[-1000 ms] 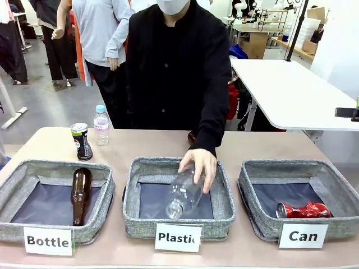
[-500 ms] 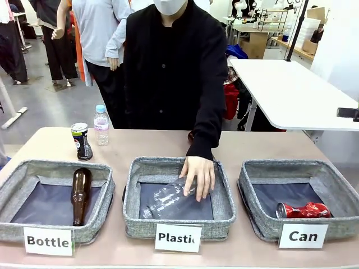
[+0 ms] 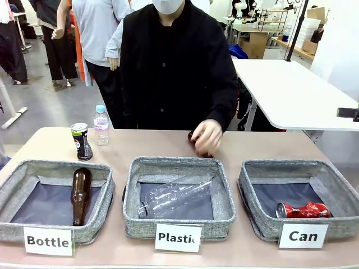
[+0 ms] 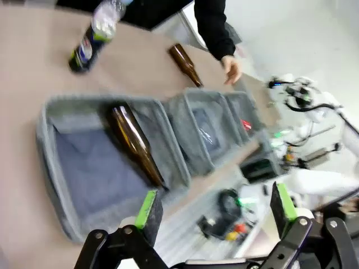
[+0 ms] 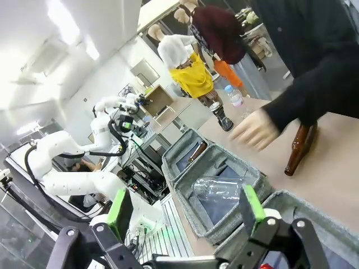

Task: Sort the can waste into the basket.
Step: Pick up the can waste from the table and place it in the right Fabric basket.

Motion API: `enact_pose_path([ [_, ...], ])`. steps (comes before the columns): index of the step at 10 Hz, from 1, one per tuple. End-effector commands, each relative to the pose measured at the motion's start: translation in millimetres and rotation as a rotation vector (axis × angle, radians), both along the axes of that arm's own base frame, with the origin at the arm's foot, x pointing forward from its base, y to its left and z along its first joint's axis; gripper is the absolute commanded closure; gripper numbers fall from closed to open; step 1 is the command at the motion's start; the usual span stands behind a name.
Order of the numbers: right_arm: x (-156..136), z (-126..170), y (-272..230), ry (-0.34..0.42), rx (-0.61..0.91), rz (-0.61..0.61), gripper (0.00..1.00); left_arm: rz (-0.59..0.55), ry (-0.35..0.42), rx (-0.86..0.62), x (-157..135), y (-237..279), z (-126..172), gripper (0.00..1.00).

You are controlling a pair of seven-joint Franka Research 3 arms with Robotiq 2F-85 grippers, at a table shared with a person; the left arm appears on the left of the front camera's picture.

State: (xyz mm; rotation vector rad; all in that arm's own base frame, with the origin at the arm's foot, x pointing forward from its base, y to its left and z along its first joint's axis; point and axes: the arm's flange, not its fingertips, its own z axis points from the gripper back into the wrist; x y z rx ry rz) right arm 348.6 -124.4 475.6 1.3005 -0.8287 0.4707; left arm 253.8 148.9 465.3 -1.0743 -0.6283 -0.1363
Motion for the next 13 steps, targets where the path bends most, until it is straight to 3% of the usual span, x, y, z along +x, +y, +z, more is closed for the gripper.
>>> enact_pose_path([
  [1, -1, 2, -3, -0.013, -0.003, 0.014, 0.0, 0.023, -0.148, 0.134, 47, -56, -18, 0.0],
  [3, -1, 2, -3, -0.013, -0.003, 0.014, 0.0, -0.112, -0.179, 0.233, 108, -66, -46, 0.0],
  [4, -1, 2, -3, -0.013, -0.003, 0.014, 0.0, -0.076, -0.134, 0.316, 130, -65, -64, 0.0],
  [5, -1, 2, -3, -0.013, -0.003, 0.014, 0.0, -0.017, -0.05, 0.308, 137, -66, -73, 0.0],
  [6, -1, 2, -3, -0.013, -0.003, 0.014, 0.0, -0.092, -0.14, 0.271, 98, -83, -41, 0.0],
  [9, -1, 2, -3, -0.013, -0.003, 0.014, 0.0, -0.092, -0.14, 0.271, 98, -83, -41, 0.0],
  [10, -1, 2, -3, -0.013, -0.003, 0.014, 0.0, -0.086, -0.127, 0.292, 114, -80, -51, 0.0],
  [11, -1, 2, -3, -0.013, -0.003, 0.014, 0.0, -0.078, -0.258, 0.324, 129, -72, -35, 0.0],
  [12, -1, 2, -3, -0.013, -0.003, 0.014, 0.0, -0.212, -0.39, 0.386, 146, -65, -22, 0.0],
  [13, -1, 2, -3, -0.013, -0.003, 0.014, 0.0, -0.234, -0.486, 0.436, 156, -55, -18, 0.0],
])
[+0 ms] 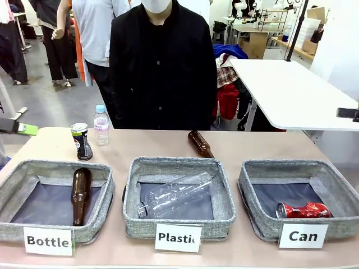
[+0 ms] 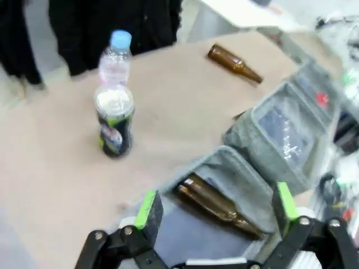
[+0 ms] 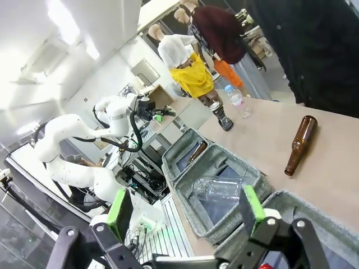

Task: Sort the can waste into the basket.
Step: Pick up the can waste from the table and place it in the right Fabric basket.

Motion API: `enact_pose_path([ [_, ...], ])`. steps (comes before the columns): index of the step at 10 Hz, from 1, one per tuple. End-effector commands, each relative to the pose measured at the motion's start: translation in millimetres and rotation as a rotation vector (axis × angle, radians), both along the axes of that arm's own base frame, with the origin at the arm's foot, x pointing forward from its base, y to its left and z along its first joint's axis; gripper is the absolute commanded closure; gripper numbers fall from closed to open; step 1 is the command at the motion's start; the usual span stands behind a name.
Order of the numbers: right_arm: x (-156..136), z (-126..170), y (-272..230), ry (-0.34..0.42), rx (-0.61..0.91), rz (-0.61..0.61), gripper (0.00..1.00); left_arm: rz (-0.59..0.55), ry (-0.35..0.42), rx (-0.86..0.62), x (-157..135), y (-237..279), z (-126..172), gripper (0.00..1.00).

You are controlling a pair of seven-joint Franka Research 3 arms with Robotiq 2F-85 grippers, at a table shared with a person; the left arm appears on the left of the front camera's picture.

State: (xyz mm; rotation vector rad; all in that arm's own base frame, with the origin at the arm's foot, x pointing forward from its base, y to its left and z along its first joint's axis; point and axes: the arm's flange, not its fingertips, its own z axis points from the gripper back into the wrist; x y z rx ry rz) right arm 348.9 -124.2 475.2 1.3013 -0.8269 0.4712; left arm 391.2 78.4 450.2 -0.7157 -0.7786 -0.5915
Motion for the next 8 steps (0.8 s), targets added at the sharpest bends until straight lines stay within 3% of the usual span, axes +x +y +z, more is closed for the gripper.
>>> enact_pose_path([
  [1, -1, 2, -3, -0.014, -0.002, 0.013, 0.0, -0.127, -0.196, 0.126, 33, 25, -5, 0.0],
  [2, -1, 2, -3, -0.014, -0.002, 0.013, 0.0, -0.232, -0.211, 0.229, 50, 26, -15, 0.0],
  [3, -1, 2, -3, -0.014, -0.002, 0.013, 0.0, -0.291, -0.288, 0.328, 66, 23, -34, 0.0],
  [6, -1, 2, -3, -0.014, -0.002, 0.013, 0.0, -0.356, -0.355, 0.263, 107, 16, -68, 0.0],
  [7, -1, 2, -3, -0.014, -0.002, 0.013, 0.0, -0.351, -0.284, 0.351, 74, 16, -51, 0.0],
  [8, -1, 2, -3, -0.014, -0.002, 0.013, 0.0, -0.351, -0.284, 0.351, 74, 16, -51, 0.0],
])
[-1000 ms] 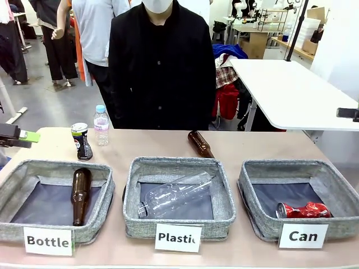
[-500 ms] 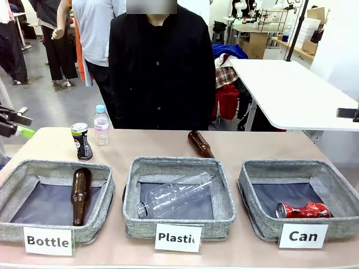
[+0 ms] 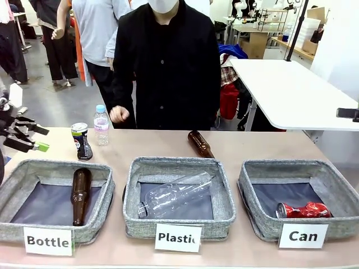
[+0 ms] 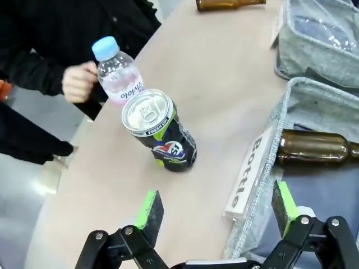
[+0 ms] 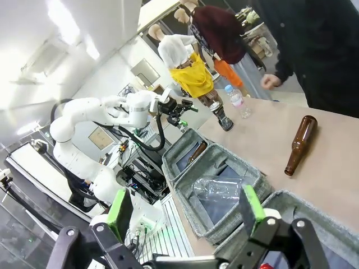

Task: Sort the can waste into the basket.
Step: Pick up the can waste from the table and place it in the right Fabric basket.

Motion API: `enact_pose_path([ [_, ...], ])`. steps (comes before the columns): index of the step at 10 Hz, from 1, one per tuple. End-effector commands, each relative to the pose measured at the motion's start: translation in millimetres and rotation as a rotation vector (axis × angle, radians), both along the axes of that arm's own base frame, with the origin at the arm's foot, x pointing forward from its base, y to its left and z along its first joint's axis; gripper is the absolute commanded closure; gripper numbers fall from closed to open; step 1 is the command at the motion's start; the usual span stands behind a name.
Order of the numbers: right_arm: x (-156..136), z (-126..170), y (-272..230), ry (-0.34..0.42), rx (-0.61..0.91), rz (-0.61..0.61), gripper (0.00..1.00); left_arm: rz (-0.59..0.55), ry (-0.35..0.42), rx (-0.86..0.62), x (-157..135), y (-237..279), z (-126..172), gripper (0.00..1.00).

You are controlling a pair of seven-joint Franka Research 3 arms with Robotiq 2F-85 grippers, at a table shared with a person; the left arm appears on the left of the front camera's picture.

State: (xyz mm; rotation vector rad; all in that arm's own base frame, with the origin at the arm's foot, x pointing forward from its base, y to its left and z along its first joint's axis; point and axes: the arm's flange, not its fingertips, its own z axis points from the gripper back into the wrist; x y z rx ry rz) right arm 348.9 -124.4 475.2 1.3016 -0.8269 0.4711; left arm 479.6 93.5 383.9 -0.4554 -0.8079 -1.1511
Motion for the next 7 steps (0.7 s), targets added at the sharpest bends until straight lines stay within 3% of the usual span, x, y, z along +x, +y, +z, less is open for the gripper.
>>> enact_pose_path([
  [1, -1, 2, -3, -0.014, -0.003, 0.013, 0.0, 0.015, 0.017, 0.013, -15, 1, 15, 0.0],
  [2, -1, 2, -3, -0.014, -0.003, 0.013, 0.0, 0.0, 0.0, 0.0, 0, 0, 0, 0.0],
  [4, -1, 2, -3, -0.014, -0.003, 0.013, 0.0, 0.105, 0.024, -0.095, 51, 6, -19, 0.0],
  [5, -1, 2, -3, -0.014, -0.003, 0.013, 0.0, 0.124, 0.033, -0.117, 59, 21, -13, 0.0],
  [6, -1, 2, -3, -0.014, -0.003, 0.013, 0.0, 0.176, -0.013, -0.153, 37, 49, 6, 0.0],
  [7, -1, 2, -3, -0.014, -0.003, 0.013, 0.0, 0.113, -0.038, -0.157, -25, 97, 37, 0.0],
])
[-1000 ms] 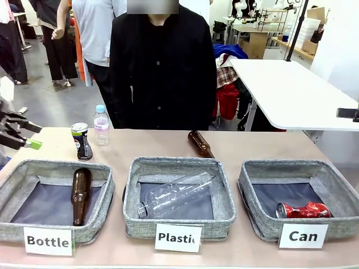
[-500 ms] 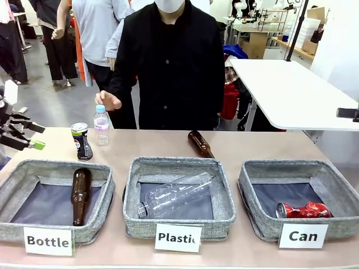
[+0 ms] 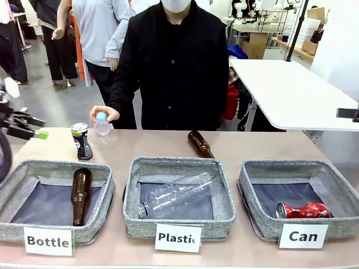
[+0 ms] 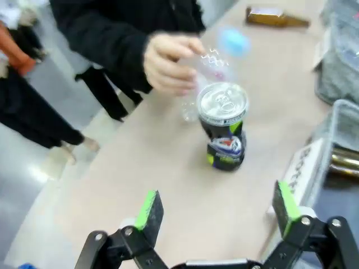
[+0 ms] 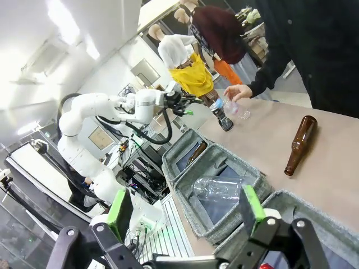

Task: Sort the can waste into the basket.
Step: Pick up the can waste from the table and place it in the right Fabric basket.

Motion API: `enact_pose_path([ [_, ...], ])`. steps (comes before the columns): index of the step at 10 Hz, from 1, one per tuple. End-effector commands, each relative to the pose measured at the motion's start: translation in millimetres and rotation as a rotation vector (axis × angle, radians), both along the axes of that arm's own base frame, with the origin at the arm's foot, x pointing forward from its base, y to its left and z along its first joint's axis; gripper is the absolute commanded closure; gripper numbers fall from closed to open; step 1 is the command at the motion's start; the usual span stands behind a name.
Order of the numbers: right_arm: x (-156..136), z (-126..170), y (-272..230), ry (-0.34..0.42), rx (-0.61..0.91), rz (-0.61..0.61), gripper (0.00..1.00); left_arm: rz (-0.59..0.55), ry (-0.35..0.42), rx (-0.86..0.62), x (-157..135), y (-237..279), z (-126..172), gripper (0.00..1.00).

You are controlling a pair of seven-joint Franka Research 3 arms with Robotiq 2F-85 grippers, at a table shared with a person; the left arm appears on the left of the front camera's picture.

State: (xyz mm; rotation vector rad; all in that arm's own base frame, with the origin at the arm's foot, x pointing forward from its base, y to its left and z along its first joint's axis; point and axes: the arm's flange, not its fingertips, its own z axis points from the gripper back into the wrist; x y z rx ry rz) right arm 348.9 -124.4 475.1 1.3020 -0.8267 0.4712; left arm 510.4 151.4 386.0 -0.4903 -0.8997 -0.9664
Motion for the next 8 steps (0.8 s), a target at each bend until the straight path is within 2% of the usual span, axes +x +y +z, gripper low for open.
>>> enact_pose_path([
  [1, -1, 2, -3, -0.014, -0.003, 0.012, 0.0, -0.084, -0.084, -0.053, -111, 74, 51, 0.0],
  [2, -1, 2, -3, -0.014, -0.003, 0.012, 0.0, -0.167, -0.132, -0.087, -176, 100, 59, 0.0],
  [3, -1, 2, -3, -0.014, -0.003, 0.012, 0.0, -0.119, -0.181, -0.142, -227, 127, 62, 0.0],
  [4, -1, 2, -3, -0.014, -0.003, 0.012, 0.0, -0.1, -0.21, -0.192, -251, 150, 63, 0.0],
  [6, -1, 2, -3, -0.014, -0.003, 0.012, 0.0, -0.053, -0.271, -0.315, -278, 187, 57, 0.0],
  [8, -1, 2, -3, -0.014, -0.003, 0.012, 0.0, -0.096, -0.282, -0.34, -283, 190, 43, 0.0],
])
